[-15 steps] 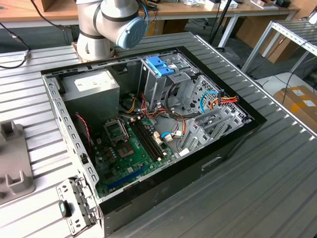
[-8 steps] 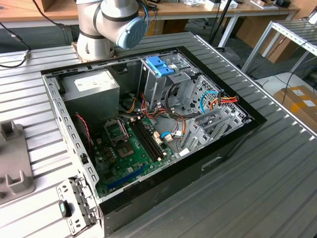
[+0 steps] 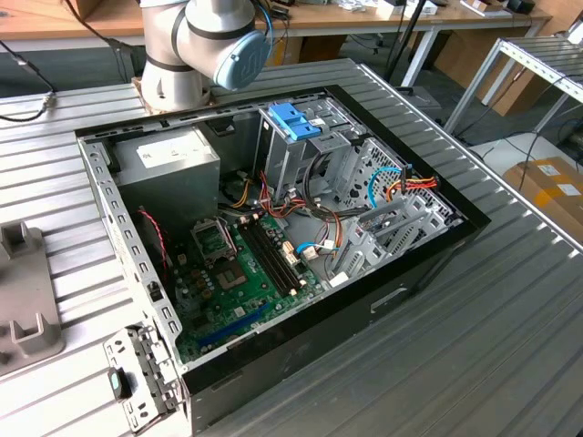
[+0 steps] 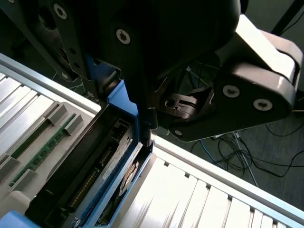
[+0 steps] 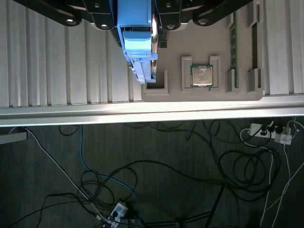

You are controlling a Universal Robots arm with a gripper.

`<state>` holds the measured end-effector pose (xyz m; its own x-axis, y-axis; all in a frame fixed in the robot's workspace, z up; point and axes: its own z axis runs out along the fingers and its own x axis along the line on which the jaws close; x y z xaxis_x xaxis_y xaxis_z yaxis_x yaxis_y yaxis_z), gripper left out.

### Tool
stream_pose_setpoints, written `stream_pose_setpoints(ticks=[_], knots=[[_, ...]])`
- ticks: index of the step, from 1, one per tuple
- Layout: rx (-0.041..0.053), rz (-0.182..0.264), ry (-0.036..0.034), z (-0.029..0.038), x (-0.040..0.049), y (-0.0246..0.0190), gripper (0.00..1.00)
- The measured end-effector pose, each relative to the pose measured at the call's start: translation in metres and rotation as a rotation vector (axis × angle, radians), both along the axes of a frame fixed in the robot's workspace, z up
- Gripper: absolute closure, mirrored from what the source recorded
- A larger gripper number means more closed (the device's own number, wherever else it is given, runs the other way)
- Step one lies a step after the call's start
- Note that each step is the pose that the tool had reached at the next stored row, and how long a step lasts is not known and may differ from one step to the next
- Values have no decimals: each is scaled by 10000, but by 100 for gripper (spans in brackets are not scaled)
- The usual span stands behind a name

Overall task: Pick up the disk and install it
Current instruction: 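Pick up the disk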

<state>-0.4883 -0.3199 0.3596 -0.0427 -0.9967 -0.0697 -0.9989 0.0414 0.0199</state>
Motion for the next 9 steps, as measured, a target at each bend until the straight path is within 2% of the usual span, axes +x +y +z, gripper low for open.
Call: stream_pose_setpoints(ticks=[9], knots=[[29,0,1,114,0,0,63]])
